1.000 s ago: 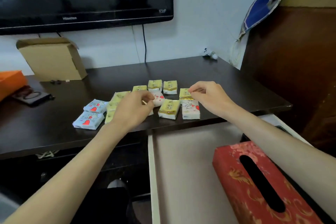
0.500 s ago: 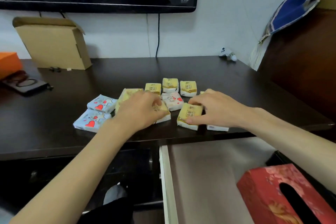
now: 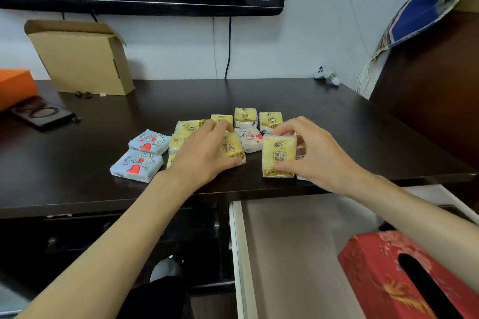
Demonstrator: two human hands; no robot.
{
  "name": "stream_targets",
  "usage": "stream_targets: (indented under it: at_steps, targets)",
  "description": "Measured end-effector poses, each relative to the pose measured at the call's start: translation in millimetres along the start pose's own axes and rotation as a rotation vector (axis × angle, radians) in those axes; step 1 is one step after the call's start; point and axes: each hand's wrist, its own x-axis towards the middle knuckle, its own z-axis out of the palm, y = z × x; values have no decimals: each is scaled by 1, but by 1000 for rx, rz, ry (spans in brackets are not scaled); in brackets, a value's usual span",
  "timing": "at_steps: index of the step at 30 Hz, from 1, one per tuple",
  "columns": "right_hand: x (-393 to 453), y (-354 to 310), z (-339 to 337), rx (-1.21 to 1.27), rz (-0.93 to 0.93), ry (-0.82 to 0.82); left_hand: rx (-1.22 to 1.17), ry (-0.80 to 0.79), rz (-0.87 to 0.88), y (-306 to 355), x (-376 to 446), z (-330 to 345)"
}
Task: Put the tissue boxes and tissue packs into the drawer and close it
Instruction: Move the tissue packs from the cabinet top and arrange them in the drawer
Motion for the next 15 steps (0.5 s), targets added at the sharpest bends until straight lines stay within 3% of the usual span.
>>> stream_targets:
  at_steps: [5, 11, 13, 15]
  targets:
    - [-30, 5, -10, 315, 107, 61, -90, 133, 61, 8, -6, 1]
    - [-80, 18, -23, 305, 159, -73, -317, 255, 99, 27, -18, -12]
    - [-97, 23, -23, 179, 154, -137, -443, 187, 94, 40, -25, -18]
    - [-109, 28, -21, -49, 141, -204, -580, -3, 80, 57, -34, -19]
